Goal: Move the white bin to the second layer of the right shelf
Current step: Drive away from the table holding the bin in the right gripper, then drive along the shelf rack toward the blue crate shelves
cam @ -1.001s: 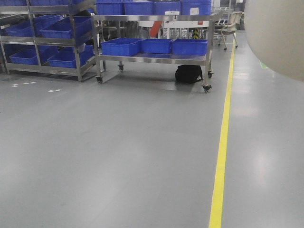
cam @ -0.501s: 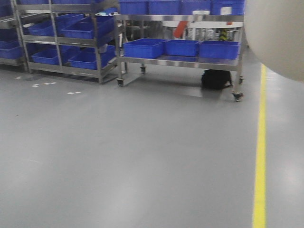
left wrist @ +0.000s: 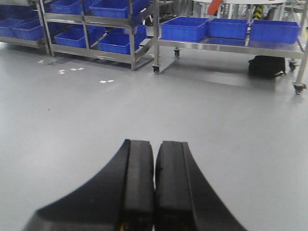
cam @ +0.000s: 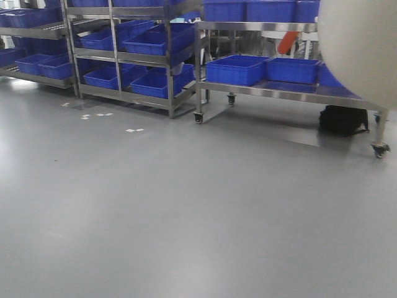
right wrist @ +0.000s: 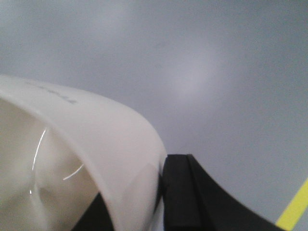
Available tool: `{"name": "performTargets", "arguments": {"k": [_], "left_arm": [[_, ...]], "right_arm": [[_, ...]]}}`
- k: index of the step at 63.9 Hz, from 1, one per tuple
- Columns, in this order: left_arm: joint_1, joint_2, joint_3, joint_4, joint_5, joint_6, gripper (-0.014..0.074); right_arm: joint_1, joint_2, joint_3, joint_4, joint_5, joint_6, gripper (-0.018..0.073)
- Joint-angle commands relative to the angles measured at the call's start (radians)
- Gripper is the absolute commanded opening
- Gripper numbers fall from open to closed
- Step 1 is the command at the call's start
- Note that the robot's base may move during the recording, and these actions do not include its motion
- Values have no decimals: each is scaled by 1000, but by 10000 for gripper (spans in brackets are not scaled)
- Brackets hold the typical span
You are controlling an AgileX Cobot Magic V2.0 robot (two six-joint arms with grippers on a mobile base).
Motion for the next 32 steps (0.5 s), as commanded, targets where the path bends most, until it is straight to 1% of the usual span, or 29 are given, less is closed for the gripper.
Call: {"name": "performTargets", "arguments": {"k": [1, 32], "left_arm": [[-5, -14, 27, 0, -85, -5, 85], [-5, -14, 27, 0, -85, -5, 85]], "right_arm": [[-3, 1, -30, -1, -82, -1, 52], [-3, 1, -28, -1, -76, -1, 52]]}}
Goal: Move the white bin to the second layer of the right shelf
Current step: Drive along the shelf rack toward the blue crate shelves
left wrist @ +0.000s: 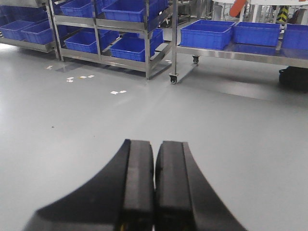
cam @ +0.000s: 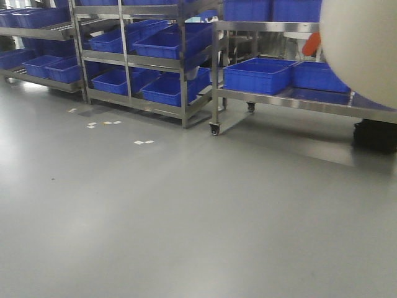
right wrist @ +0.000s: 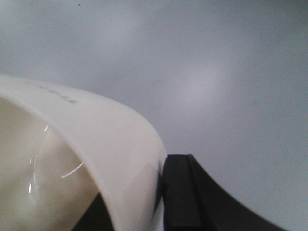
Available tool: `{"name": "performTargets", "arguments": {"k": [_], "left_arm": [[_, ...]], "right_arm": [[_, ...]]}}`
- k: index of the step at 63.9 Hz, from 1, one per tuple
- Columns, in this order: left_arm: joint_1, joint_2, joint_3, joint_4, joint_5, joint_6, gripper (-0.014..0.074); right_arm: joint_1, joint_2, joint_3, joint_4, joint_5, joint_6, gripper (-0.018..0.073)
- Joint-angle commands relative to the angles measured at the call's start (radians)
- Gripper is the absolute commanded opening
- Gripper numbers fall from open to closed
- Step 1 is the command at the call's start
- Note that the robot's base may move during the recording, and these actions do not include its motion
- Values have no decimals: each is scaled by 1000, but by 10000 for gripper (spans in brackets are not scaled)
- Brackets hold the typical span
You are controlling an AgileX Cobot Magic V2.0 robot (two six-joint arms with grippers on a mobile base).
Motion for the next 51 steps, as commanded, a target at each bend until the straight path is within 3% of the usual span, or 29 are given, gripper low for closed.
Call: {"name": "performTargets", "arguments": {"k": [1, 51], "left_arm": [[-5, -14, 27, 0, -85, -5, 85], [-5, -14, 27, 0, -85, -5, 85]], "right_arm": [[-3, 1, -27, -1, -80, -1, 52], [-3, 1, -27, -1, -75, -1, 52]]}}
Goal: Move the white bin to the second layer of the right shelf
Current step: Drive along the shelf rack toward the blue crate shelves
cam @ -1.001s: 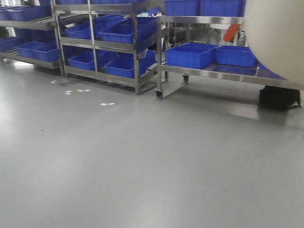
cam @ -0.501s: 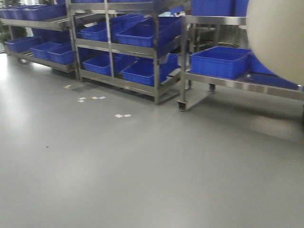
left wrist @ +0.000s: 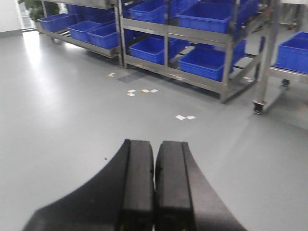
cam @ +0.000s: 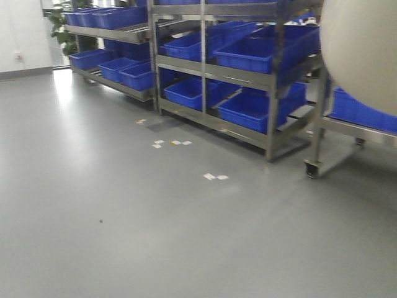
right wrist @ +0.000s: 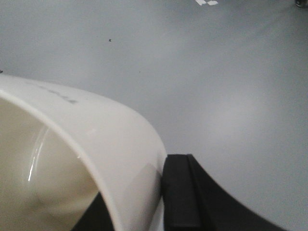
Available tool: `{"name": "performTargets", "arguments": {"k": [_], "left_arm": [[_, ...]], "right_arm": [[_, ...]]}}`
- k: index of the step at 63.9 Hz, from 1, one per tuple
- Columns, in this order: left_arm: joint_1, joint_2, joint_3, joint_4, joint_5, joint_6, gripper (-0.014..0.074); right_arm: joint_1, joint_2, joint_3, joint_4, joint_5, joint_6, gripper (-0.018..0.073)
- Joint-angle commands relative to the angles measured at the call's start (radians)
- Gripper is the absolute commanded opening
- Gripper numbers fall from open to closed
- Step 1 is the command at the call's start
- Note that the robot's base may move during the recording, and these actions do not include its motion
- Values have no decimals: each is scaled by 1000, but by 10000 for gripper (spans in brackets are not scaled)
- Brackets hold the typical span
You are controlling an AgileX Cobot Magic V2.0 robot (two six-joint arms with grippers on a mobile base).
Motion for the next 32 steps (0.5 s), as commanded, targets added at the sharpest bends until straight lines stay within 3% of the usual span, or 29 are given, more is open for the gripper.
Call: {"name": "performTargets", "arguments": {"k": [1, 32], "left_arm": [[-5, -14, 27, 0, -85, -5, 85], [-5, -14, 27, 0, -85, -5, 85]], "right_arm": [[-3, 1, -27, 0, -83, -1, 52], [-3, 1, -27, 1, -59, -1, 52]]}}
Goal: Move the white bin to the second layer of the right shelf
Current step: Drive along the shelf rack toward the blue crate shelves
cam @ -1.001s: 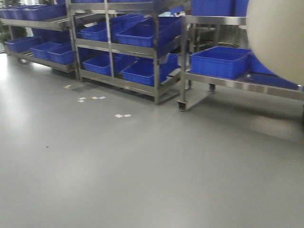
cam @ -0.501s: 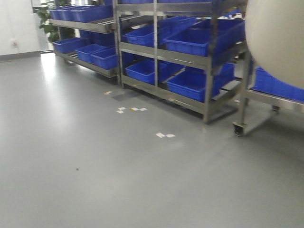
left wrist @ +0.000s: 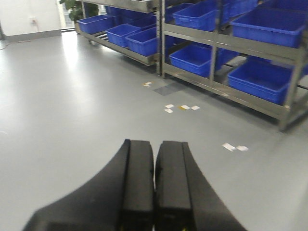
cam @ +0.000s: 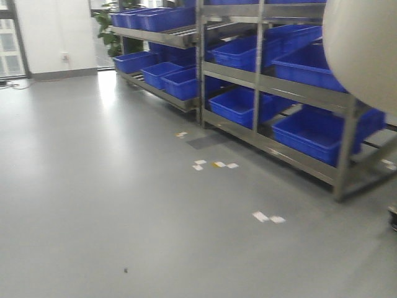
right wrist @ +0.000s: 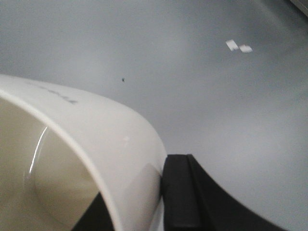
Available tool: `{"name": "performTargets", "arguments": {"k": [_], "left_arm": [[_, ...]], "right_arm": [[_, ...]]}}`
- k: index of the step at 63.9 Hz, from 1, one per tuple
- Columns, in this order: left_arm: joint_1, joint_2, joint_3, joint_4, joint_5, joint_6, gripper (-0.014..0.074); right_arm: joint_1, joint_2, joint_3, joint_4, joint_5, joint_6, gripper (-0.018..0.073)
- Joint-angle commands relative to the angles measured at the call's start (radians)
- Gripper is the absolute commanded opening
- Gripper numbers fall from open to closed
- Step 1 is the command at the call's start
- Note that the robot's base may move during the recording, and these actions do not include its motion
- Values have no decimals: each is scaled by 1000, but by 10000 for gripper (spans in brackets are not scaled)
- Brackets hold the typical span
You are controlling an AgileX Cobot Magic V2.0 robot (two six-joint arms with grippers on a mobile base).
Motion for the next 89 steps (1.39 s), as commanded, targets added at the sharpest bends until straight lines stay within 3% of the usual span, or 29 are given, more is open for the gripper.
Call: {"name": "performTargets", "arguments": {"k": [1, 89], "left_arm": [[-5, -14, 27, 0, -87, -5, 85], [-5, -14, 27, 0, -87, -5, 85]], "right_arm": [[-3, -1, -27, 1, -68, -1, 52], [-3, -1, -27, 1, -61, -1, 52]]}}
